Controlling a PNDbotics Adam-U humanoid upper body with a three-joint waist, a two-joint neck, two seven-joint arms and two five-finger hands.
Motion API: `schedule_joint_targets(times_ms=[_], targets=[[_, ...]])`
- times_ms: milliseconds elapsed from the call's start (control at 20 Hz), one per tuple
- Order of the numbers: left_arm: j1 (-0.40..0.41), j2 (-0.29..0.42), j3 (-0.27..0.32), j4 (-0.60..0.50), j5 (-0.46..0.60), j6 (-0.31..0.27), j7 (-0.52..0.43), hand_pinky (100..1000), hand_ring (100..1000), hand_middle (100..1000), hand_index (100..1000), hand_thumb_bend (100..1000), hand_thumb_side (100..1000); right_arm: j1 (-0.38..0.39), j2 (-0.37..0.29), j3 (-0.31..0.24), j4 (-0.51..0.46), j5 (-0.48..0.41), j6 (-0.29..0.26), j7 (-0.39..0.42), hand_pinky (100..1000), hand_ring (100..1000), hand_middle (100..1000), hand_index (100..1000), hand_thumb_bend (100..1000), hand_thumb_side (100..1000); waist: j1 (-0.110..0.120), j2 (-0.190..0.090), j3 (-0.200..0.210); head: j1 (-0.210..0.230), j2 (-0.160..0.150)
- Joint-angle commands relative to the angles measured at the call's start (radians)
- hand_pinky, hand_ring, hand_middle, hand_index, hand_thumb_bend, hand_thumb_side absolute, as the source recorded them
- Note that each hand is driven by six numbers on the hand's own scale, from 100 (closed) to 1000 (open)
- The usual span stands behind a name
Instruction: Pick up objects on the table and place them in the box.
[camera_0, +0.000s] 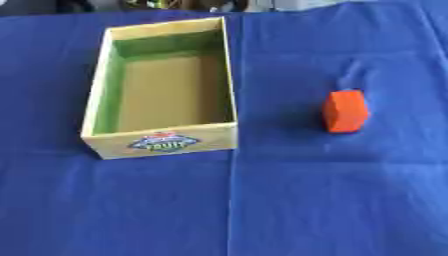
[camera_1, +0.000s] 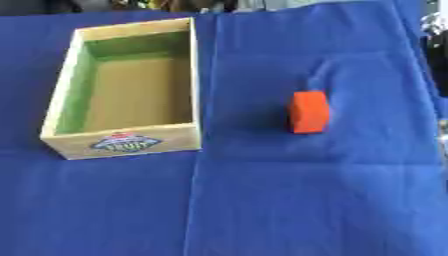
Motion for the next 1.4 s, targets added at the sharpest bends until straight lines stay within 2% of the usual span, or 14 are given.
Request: schedule_joint_targets(times_ms=[50,150,250,400,600,800,850,950,1000,1050,1250,1400], targets=[[-0.010,0.015,0.001,-0.018,0.003,-0.002,-0.004,697,717,773,877,100,1000,-0.029,-0.035,-0.004,-0.020,0.005,-0.012,0.003,777,792,758,895,100,1000,-0.003,-0.022,0.002,-0.001,-0.006],[-0.009,0.016,-0.001,-0.018,0.003,-0.002,-0.005,697,717,773,877,100,1000,-0.063,-0.078,0.014,-0.020,0.033,-0.029,0.020,782,798,768,892,100,1000,-0.004,-0.025,0.004,-0.004,-0.006],[-0.008,0.017,-0.003,-0.018,0.004,-0.001,-0.008,697,717,773,877,100,1000,-0.109,-0.137,0.049,-0.020,0.094,-0.052,0.080,785,806,780,887,100,1000,-0.006,-0.030,0.006,-0.008,-0.007],[-0.007,0.019,-0.006,-0.018,0.005,0.001,-0.012,697,717,774,877,100,1000,-0.183,-0.216,0.109,-0.020,0.200,-0.079,0.230,791,811,794,879,100,1000,-0.007,-0.036,0.010,-0.015,-0.005],[-0.005,0.020,-0.009,-0.018,0.007,0.002,-0.017,696,717,774,876,100,1000,-0.273,-0.308,0.186,-0.007,0.320,-0.087,0.445,803,823,807,870,100,1000,-0.009,-0.041,0.013,-0.024,-0.003],[-0.004,0.022,-0.013,-0.018,0.009,0.004,-0.021,696,717,774,874,100,1000,-0.364,-0.366,0.264,0.054,0.420,-0.136,0.631,808,827,800,860,100,1000,-0.011,-0.044,0.015,-0.031,-0.005],[-0.004,0.022,-0.014,-0.018,0.009,0.004,-0.023,696,716,774,874,100,1000,-0.383,-0.375,0.281,0.075,0.432,-0.152,0.666,805,819,788,854,100,1000,-0.011,-0.045,0.015,-0.032,-0.006],[-0.004,0.023,-0.016,-0.018,0.010,0.005,-0.025,695,716,774,873,100,1000,-0.416,-0.385,0.311,0.118,0.438,-0.183,0.720,803,813,776,842,164,1000,-0.013,-0.046,0.016,-0.035,-0.008],[-0.004,0.023,-0.017,-0.018,0.011,0.005,-0.026,695,716,775,872,100,1000,-0.433,-0.389,0.325,0.141,0.435,-0.198,0.744,806,818,783,845,227,1000,-0.013,-0.047,0.016,-0.036,-0.009],[-0.004,0.024,-0.018,-0.018,0.011,0.005,-0.028,695,716,775,872,100,1000,-0.450,-0.392,0.341,0.167,0.433,-0.214,0.770,807,819,783,847,238,1000,-0.014,-0.047,0.016,-0.037,-0.010],[-0.004,0.024,-0.020,-0.018,0.013,0.006,-0.031,695,716,775,871,100,1000,-0.497,-0.381,0.380,0.249,0.410,-0.251,0.854,821,839,793,896,373,979,-0.014,-0.048,0.017,-0.042,-0.016],[-0.003,0.024,-0.021,-0.018,0.014,0.005,-0.032,695,716,775,871,100,1000,-0.513,-0.372,0.388,0.276,0.395,-0.260,0.895,824,844,795,901,394,965,-0.014,-0.047,0.017,-0.044,-0.019]])
